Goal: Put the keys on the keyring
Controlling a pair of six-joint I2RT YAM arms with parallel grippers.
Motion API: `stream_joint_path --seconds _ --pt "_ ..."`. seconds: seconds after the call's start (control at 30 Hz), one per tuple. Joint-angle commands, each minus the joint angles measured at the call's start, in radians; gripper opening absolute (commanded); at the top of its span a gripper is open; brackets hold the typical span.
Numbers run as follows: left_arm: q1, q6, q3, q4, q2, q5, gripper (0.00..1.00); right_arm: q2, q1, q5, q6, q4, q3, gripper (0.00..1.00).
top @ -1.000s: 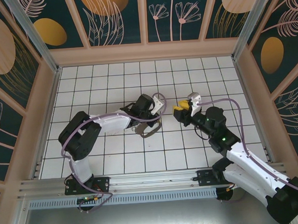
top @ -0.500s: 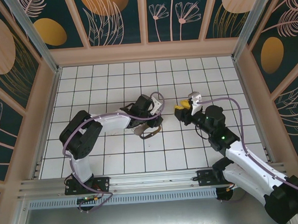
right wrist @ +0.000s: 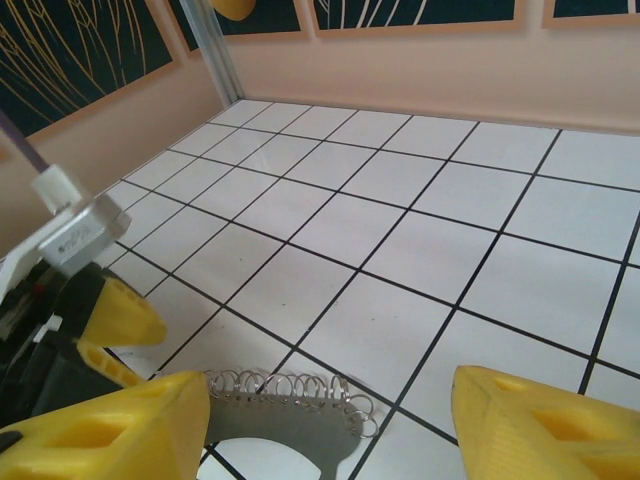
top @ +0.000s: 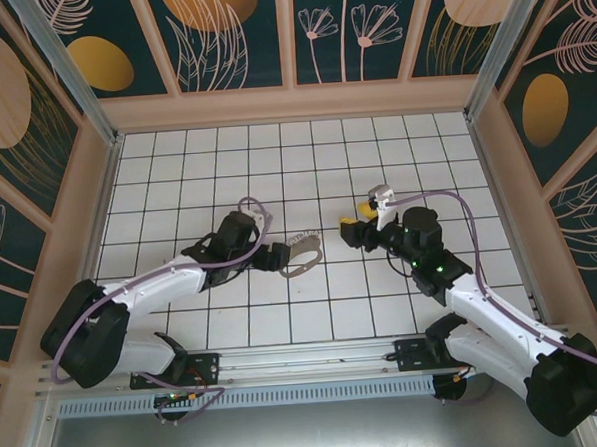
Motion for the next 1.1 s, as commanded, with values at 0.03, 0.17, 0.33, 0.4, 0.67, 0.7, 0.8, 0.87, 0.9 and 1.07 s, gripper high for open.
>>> stream_joint_path --seconds 0.03,0.17,0.33,0.4,0.67,0.7,0.8,0.87,0.9,1.07 --pt "-0.001 -0.136 -0.056 0.017 -0.030 -0.048 0.88 -0.008 0.002 -0.030 0.001 0.050 0.004 0.67" --pt "0.024 -0.164 -0.084 0.051 -0.029 -0.066 0.80 -0.011 0.004 -0.045 0.002 0.053 -0.001 0.67" --pt "0.061 -0.178 -0.104 0.119 0.005 -0.017 0.63 -0.011 0.004 -0.054 -0.002 0.058 0.001 0.67" --pt "0.066 -0.179 -0.104 0.133 0.017 -0.013 0.55 -0.012 0.004 -0.057 -0.004 0.059 0.000 0.67" --pt "0.071 -0.185 -0.109 0.173 0.064 0.010 0.32 -0.011 0.006 -0.062 -0.008 0.065 -0.004 0.68" --pt "0.071 -0.183 -0.110 0.170 0.064 0.007 0.31 -0.012 0.006 -0.062 -0.009 0.067 -0.004 0.68" --pt "0.072 -0.182 -0.123 0.165 0.060 -0.001 0.30 -0.010 0.006 -0.065 -0.013 0.069 -0.004 0.68" --pt "0.073 -0.183 -0.130 0.165 0.059 0.000 0.30 -0.010 0.006 -0.064 -0.015 0.070 -0.005 0.68" --pt "0.072 -0.183 -0.134 0.166 0.062 -0.001 0.30 -0.010 0.006 -0.062 -0.015 0.070 -0.006 0.68" --pt "0.073 -0.186 -0.140 0.200 0.085 0.013 0.29 -0.008 0.006 -0.067 -0.014 0.072 -0.002 0.68"
